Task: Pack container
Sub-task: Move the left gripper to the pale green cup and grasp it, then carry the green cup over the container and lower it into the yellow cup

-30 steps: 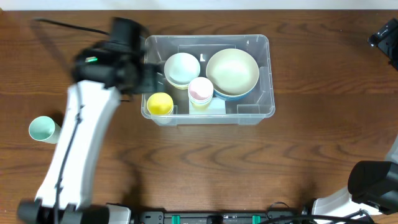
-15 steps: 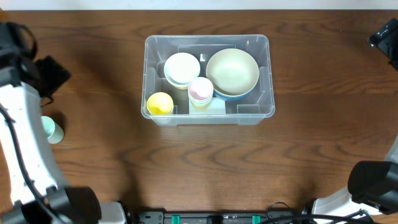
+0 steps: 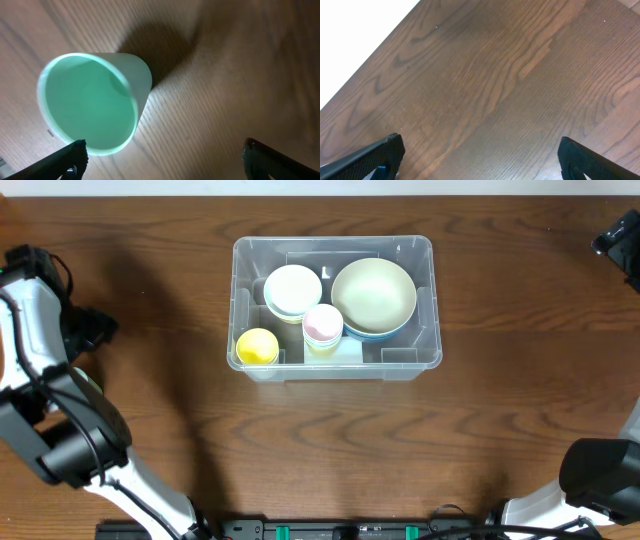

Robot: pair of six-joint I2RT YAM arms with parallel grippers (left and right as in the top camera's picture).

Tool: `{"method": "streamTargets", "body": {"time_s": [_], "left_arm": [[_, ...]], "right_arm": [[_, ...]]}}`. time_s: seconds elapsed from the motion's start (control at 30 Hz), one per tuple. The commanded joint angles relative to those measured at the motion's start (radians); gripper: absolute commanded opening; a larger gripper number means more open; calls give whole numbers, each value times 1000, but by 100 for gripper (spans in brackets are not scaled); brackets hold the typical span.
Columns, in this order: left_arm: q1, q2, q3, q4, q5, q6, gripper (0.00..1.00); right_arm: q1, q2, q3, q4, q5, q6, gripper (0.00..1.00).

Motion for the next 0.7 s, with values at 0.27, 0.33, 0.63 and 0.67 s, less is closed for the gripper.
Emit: {"method": "streamTargets", "body": {"time_s": [0.27,0.33,0.63,0.67], "left_arm": [[1,170,-5,-31,5,20,24],[0,170,-4,-36,46,21,8],[-41,168,-4,-73,466,180,6],[-54,168,-4,-77,535,211,6]], "right_arm": [[-6,1,-1,0,7,14,99],[-6,1,-1,0,7,14,99],[-6,1,-1,0,7,14,99],[-6,1,-1,0,7,14,99]]}}
